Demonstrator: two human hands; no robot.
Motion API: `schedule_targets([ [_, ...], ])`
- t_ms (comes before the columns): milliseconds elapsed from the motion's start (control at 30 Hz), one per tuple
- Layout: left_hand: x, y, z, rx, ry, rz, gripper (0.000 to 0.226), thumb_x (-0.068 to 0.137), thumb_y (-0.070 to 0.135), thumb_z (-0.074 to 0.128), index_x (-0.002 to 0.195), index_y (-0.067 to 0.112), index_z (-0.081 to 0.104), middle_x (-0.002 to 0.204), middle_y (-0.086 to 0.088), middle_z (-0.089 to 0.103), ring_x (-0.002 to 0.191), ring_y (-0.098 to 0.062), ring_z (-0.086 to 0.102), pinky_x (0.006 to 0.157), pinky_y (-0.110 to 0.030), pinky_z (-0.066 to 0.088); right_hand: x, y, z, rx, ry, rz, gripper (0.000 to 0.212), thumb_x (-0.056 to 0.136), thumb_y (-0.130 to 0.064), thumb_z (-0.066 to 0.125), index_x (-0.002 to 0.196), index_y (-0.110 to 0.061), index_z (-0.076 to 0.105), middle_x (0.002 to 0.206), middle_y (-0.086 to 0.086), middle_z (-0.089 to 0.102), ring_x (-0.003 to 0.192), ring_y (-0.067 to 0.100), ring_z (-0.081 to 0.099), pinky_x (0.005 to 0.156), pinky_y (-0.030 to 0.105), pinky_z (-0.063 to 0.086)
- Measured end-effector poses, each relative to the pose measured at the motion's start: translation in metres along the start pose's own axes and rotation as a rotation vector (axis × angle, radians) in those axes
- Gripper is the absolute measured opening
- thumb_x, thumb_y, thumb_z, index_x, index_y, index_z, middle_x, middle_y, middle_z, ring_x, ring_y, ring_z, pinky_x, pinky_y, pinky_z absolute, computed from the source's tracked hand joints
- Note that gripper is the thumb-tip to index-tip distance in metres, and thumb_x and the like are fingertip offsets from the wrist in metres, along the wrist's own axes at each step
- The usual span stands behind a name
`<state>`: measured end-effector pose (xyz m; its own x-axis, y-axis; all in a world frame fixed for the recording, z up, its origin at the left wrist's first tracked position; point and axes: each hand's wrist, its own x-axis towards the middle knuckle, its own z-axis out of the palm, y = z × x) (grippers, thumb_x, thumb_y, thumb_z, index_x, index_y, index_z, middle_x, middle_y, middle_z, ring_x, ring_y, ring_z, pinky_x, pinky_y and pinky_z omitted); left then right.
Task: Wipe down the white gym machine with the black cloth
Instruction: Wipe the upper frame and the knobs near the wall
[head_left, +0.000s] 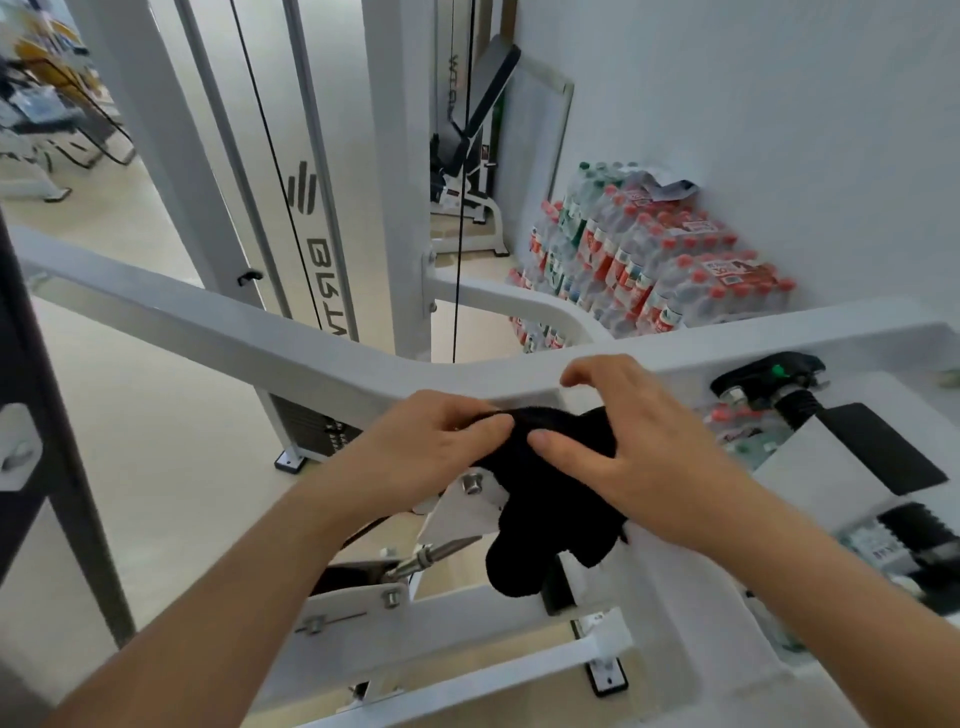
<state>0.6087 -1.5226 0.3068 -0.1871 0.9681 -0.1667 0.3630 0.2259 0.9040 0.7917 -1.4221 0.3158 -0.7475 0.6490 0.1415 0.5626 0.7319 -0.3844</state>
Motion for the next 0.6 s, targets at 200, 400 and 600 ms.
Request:
schedule_targets([
  [200, 0.005, 0.016, 0.014, -0.139, 0.297, 0.126, 0.013, 0.091, 0.026, 0.067, 0.088, 0.016, 0.074, 0.081, -0.002, 0.074, 0.082, -0.018, 0.07, 0.081, -0.038, 0.056, -0.016, -0.014, 0.008, 0.038, 0.08, -0.068, 0.059, 0.079, -0.061, 0.059, 0.129, -0.033, 0.047, 0.115, -0.012, 0.051, 0.096, 0.008, 0.052, 0.08, 0.025, 0.044],
  [400, -0.002, 0.03, -0.011, 0.034, 0.497, 0.295, 0.015, 0.099, 0.03, 0.054, 0.094, 0.031, 0.068, 0.078, 0.017, 0.067, 0.079, 0.0, 0.062, 0.069, -0.016, 0.051, 0.036, -0.019, -0.039, 0.232, 0.122, -0.148, 0.039, 0.084, 0.002, 0.058, 0.107, -0.029, 0.062, 0.09, -0.012, 0.066, 0.083, -0.002, 0.059, 0.069, 0.004, 0.04],
  [600, -0.013, -0.012, -0.011, 0.152, 0.113, 0.062, 0.028, 0.101, 0.026, 0.044, 0.101, 0.037, 0.07, 0.101, 0.014, 0.069, 0.1, -0.007, 0.062, 0.089, -0.021, 0.045, 0.041, -0.04, -0.007, -0.079, -0.468, -0.104, 0.036, 0.101, -0.049, 0.037, 0.111, -0.027, 0.065, 0.098, -0.005, 0.066, 0.089, 0.015, 0.059, 0.081, 0.032, 0.047],
])
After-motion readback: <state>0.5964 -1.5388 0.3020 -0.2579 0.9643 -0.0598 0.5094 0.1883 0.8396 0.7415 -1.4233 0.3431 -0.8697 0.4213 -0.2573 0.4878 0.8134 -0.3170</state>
